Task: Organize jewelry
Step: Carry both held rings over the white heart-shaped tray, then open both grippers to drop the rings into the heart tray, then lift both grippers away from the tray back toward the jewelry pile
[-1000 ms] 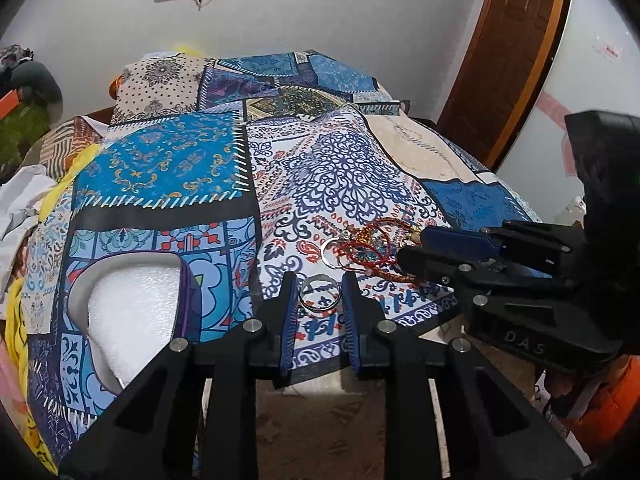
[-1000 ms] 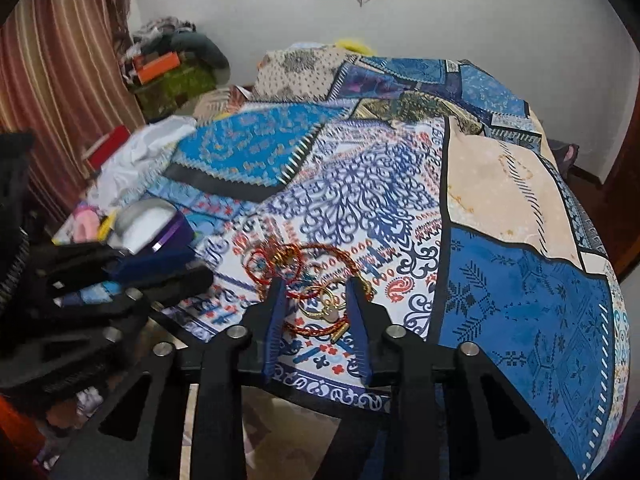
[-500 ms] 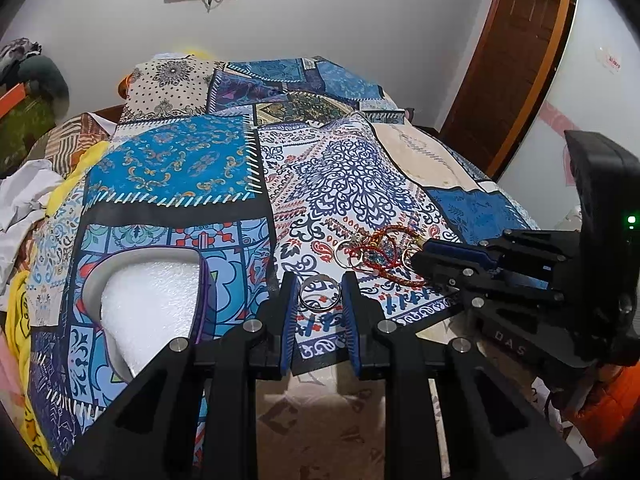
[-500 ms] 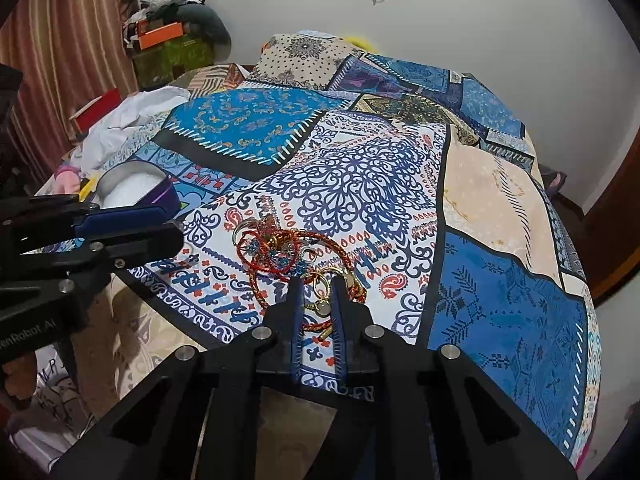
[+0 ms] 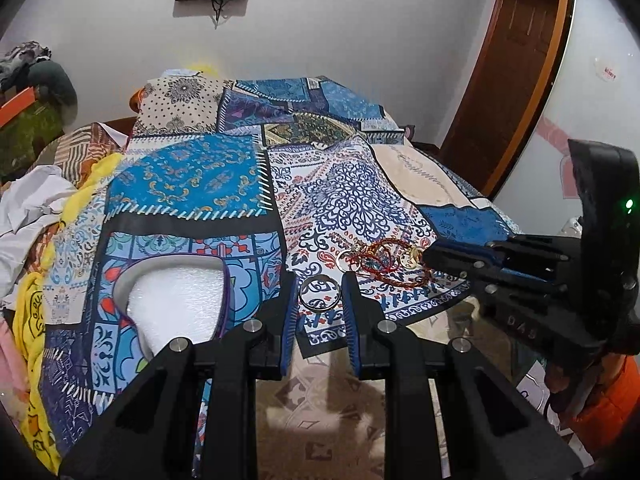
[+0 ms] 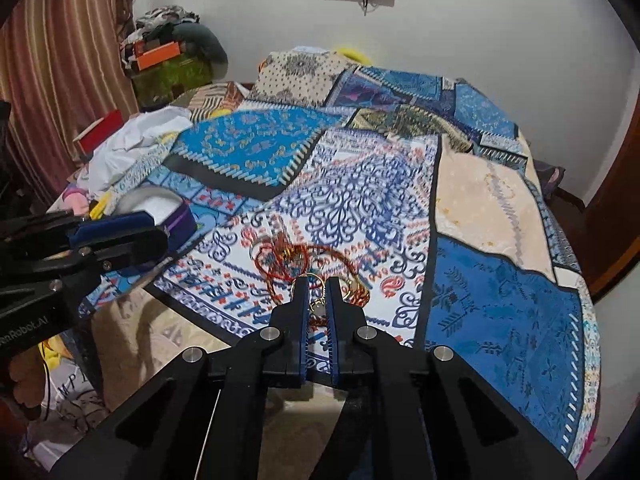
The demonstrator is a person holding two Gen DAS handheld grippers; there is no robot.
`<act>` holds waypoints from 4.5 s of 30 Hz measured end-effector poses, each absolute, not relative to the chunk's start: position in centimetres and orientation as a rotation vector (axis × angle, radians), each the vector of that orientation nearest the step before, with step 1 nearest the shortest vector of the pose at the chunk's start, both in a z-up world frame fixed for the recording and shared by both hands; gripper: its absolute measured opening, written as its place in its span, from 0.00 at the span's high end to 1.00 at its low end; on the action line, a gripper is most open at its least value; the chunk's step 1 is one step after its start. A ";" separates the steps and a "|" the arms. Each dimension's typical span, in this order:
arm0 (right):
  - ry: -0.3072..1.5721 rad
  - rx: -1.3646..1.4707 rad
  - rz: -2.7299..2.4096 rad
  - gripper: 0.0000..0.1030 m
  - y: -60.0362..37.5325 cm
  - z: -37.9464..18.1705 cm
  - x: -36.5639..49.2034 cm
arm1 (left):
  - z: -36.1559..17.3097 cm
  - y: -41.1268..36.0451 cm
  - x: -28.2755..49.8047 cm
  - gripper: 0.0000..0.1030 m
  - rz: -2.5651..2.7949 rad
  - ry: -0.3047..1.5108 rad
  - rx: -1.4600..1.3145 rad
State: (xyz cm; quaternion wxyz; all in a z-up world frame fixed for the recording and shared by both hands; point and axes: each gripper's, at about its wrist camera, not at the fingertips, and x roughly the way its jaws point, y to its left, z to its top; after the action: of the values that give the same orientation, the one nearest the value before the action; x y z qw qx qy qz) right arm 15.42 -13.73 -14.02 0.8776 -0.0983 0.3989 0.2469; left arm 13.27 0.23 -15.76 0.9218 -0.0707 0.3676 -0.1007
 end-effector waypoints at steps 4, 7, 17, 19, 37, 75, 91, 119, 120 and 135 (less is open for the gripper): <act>0.787 -0.186 0.511 0.93 -13.6 -12.2 15.1 | -14.9 1.0 12.5 0.79 -0.187 0.730 -0.148; 0.755 -0.179 0.518 0.93 -13.2 -11.0 14.7 | -14.1 1.9 12.0 0.79 -0.164 0.710 -0.150; 0.673 -0.133 0.602 0.93 -9.4 -8.3 13.7 | -11.8 5.7 9.9 0.79 -0.070 0.637 -0.160; 0.663 -0.130 0.621 0.93 -8.5 -8.1 13.5 | -11.5 6.4 9.6 0.79 -0.053 0.626 -0.162; 0.736 -0.154 0.764 0.93 -2.1 -10.5 15.1 | -13.9 11.9 11.2 0.79 0.038 0.677 -0.229; 0.919 -0.271 0.774 0.82 1.2 -16.1 17.4 | -16.9 12.8 13.5 0.69 0.040 0.767 -0.258; 0.789 -0.225 0.697 0.67 -2.7 -11.6 15.7 | -13.7 11.1 10.9 0.62 0.070 0.716 -0.200; 0.721 -0.110 0.392 0.59 -18.3 -9.6 16.2 | -13.3 -0.8 15.0 0.55 -0.135 0.756 -0.075; 0.729 -0.109 0.387 0.58 -18.7 -9.9 16.2 | -13.7 -1.0 15.3 0.55 -0.140 0.768 -0.070; 0.865 -0.124 0.432 0.58 -19.0 -14.4 17.2 | -19.4 -2.1 18.0 0.55 -0.161 0.931 -0.052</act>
State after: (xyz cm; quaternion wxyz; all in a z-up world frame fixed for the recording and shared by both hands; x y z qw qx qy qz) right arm 17.19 -18.98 -14.44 0.8836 -0.0598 0.4155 0.2076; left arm 17.96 -2.10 -19.44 0.8902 -0.0248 0.4483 -0.0778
